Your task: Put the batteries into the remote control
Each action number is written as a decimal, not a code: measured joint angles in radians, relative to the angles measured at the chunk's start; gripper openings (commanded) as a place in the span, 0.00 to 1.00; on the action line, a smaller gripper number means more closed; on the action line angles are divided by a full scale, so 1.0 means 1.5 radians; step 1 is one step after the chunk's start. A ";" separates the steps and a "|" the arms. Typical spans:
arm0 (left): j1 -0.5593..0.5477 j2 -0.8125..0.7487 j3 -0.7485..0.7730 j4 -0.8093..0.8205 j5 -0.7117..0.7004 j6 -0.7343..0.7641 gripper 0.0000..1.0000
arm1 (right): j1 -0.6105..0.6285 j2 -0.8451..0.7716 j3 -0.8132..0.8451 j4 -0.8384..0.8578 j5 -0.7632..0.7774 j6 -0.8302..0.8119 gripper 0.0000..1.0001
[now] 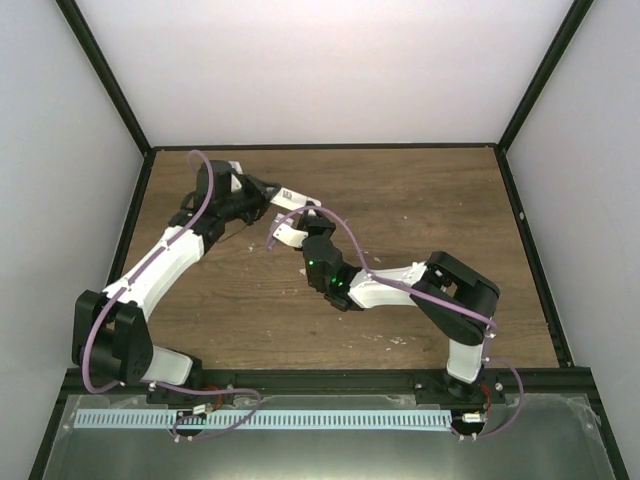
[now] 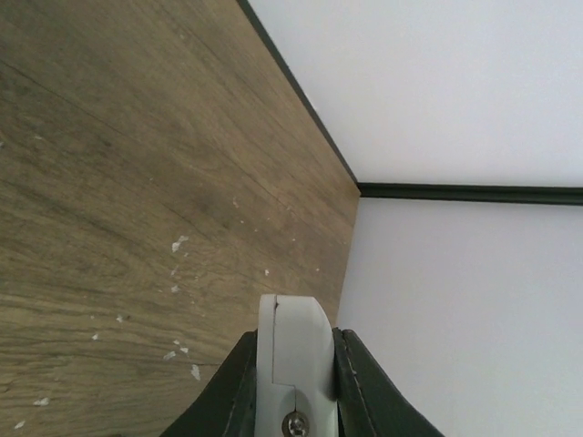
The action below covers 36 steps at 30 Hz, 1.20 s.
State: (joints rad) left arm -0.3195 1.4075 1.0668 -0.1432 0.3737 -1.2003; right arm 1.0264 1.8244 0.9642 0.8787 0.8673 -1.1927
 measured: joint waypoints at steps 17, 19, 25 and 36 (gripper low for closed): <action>0.001 0.010 -0.006 0.012 0.032 0.025 0.00 | 0.002 0.021 0.003 0.061 0.015 -0.002 0.91; 0.001 0.010 -0.015 0.020 0.039 0.032 0.00 | 0.002 0.021 0.005 0.055 0.014 0.005 1.00; 0.008 0.011 -0.033 0.051 0.066 0.054 0.00 | -0.001 -0.004 0.046 -0.130 -0.050 0.130 1.00; 0.056 0.016 -0.059 0.129 0.160 0.143 0.00 | -0.053 -0.190 0.077 -0.493 -0.311 0.423 1.00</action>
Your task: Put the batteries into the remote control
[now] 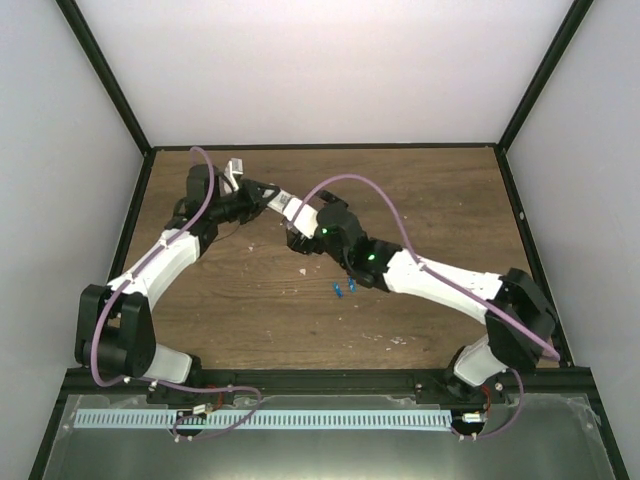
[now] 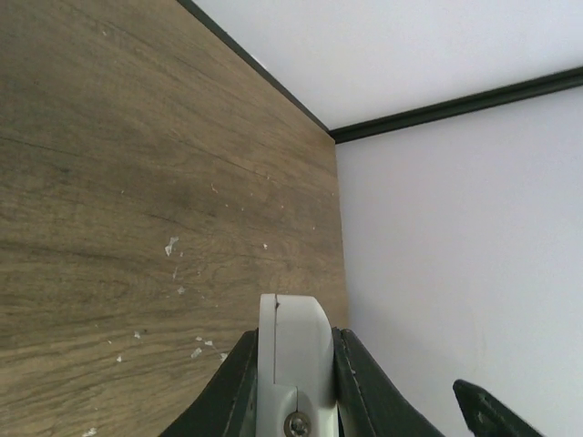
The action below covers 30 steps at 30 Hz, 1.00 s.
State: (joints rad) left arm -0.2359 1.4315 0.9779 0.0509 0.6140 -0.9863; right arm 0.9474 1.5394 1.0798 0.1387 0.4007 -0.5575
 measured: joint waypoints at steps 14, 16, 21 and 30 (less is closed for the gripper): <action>0.020 0.003 -0.011 0.017 0.135 0.180 0.00 | -0.161 -0.083 0.007 -0.182 -0.397 0.111 1.00; 0.020 0.004 -0.011 0.016 0.149 0.198 0.00 | -0.170 -0.083 0.006 -0.193 -0.424 0.111 1.00; 0.020 0.008 -0.011 0.016 0.165 0.212 0.00 | -0.171 -0.082 0.000 -0.206 -0.462 0.101 1.00; 0.020 0.015 -0.011 0.026 0.161 0.191 0.00 | -0.171 -0.063 -0.003 -0.211 -0.467 0.099 1.00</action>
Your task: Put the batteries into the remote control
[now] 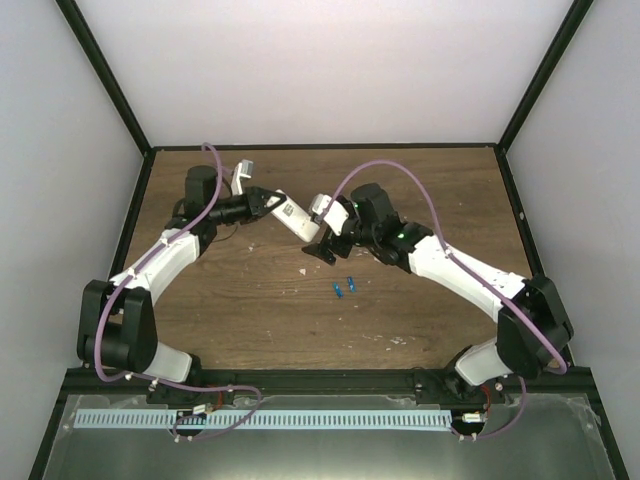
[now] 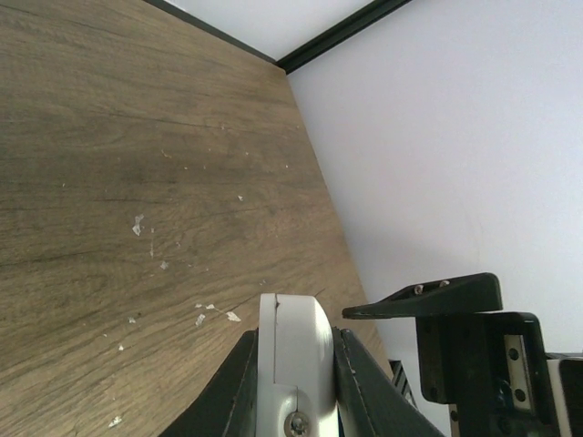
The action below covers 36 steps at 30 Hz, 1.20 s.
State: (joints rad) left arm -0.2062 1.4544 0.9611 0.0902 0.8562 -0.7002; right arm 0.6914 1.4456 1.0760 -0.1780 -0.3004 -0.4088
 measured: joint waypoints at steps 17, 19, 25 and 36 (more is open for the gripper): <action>0.000 0.000 0.010 0.009 -0.004 -0.019 0.00 | 0.000 0.067 0.010 -0.004 0.006 0.013 0.78; 0.000 0.000 0.010 0.008 -0.004 -0.019 0.00 | 0.000 0.075 0.016 -0.007 0.006 0.013 0.78; 0.000 0.000 0.010 0.008 0.001 -0.016 0.00 | 0.000 0.077 0.016 -0.006 0.010 0.015 0.79; 0.000 0.000 0.010 0.006 0.020 -0.008 0.00 | 0.000 0.080 0.040 0.006 0.023 0.012 0.70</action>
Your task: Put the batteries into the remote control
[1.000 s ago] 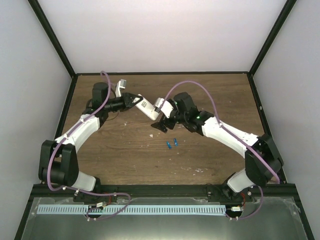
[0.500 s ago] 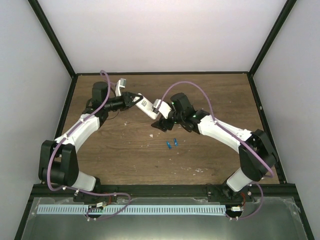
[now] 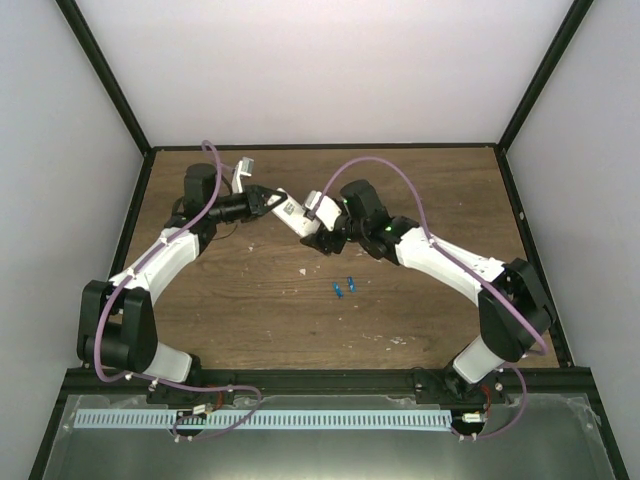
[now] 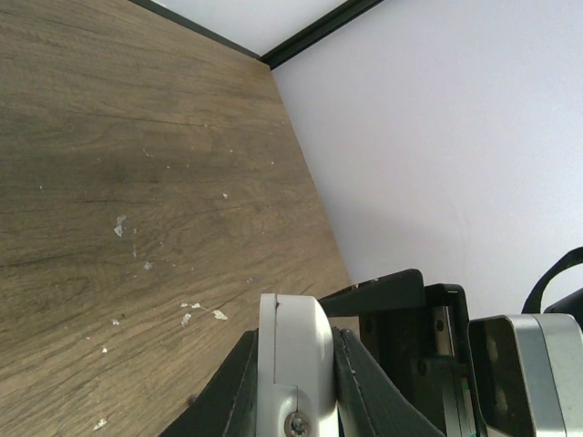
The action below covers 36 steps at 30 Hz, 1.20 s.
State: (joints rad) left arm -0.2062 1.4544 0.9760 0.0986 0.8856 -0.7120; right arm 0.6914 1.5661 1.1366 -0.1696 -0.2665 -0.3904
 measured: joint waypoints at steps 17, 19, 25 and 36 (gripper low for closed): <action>-0.001 0.002 0.016 -0.053 -0.028 0.041 0.00 | 0.002 0.024 0.038 -0.054 -0.014 -0.011 0.54; -0.001 0.001 0.027 -0.074 -0.040 0.057 0.00 | 0.002 0.032 0.056 -0.075 -0.014 -0.010 0.54; -0.002 0.001 0.047 -0.123 -0.076 0.095 0.00 | 0.002 0.055 0.097 -0.113 -0.015 -0.013 0.54; 0.001 0.001 0.052 -0.160 -0.124 0.116 0.00 | 0.002 0.084 0.091 -0.161 -0.011 -0.026 0.57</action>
State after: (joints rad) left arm -0.2050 1.4555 1.0534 -0.1410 0.6991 -0.5373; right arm 0.6941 1.6917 1.2728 -0.4114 -0.2836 -0.4294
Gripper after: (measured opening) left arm 0.169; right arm 0.529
